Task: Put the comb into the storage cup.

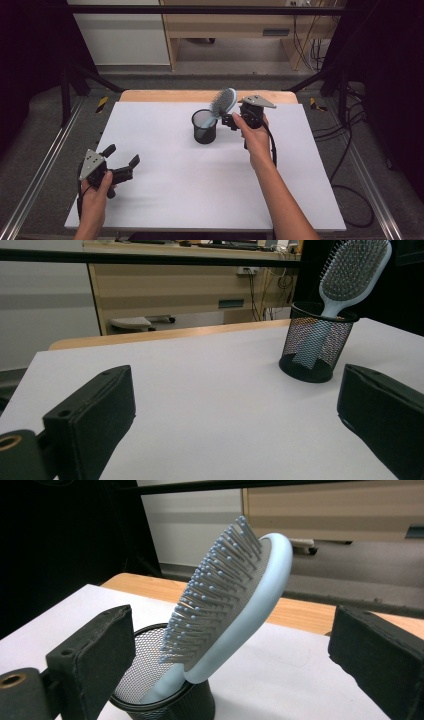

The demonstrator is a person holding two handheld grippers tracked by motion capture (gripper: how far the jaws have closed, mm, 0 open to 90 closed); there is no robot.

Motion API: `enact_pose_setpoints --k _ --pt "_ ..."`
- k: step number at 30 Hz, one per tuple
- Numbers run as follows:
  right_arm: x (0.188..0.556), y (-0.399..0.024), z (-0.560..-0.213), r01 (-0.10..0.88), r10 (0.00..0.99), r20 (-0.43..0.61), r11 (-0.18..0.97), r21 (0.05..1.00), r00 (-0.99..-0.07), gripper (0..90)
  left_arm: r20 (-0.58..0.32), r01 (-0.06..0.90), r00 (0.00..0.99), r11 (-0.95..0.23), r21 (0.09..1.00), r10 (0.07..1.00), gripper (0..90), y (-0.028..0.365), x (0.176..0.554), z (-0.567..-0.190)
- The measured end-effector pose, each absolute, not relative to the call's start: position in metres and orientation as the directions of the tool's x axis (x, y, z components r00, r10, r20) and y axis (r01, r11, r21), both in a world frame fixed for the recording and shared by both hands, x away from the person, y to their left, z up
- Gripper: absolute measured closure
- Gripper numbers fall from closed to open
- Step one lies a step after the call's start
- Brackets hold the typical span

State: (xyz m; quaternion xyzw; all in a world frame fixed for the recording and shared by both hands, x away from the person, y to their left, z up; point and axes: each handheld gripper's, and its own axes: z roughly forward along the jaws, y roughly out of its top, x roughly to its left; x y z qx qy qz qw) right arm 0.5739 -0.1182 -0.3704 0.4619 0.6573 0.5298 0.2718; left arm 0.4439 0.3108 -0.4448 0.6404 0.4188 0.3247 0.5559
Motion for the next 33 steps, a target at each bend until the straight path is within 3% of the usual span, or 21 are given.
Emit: enact_pose_setpoints --k 7,20,27,33 --pt "0.567 -0.122 -0.372 0.269 0.917 0.043 0.072 0.960 -0.397 4.7 -0.049 0.172 0.440 -0.030 0.985 0.896 2.4 0.312 0.442 -0.444" --pt "0.559 -0.131 -0.369 0.286 0.924 0.055 0.061 0.956 -0.379 4.6 -0.054 0.172 0.439 -0.025 0.985 0.897 2.4 0.312 0.442 -0.444" --pt "0.552 -0.137 -0.363 0.256 0.929 0.025 0.075 0.964 -0.369 4.5 -0.063 0.172 0.431 -0.013 0.985 0.900 2.4 0.316 0.442 -0.444" --pt "0.546 -0.148 -0.357 0.238 0.926 0.058 0.035 0.971 -0.374 4.2 -0.070 0.168 0.426 -0.003 0.986 0.902 2.3 0.318 0.441 -0.443"
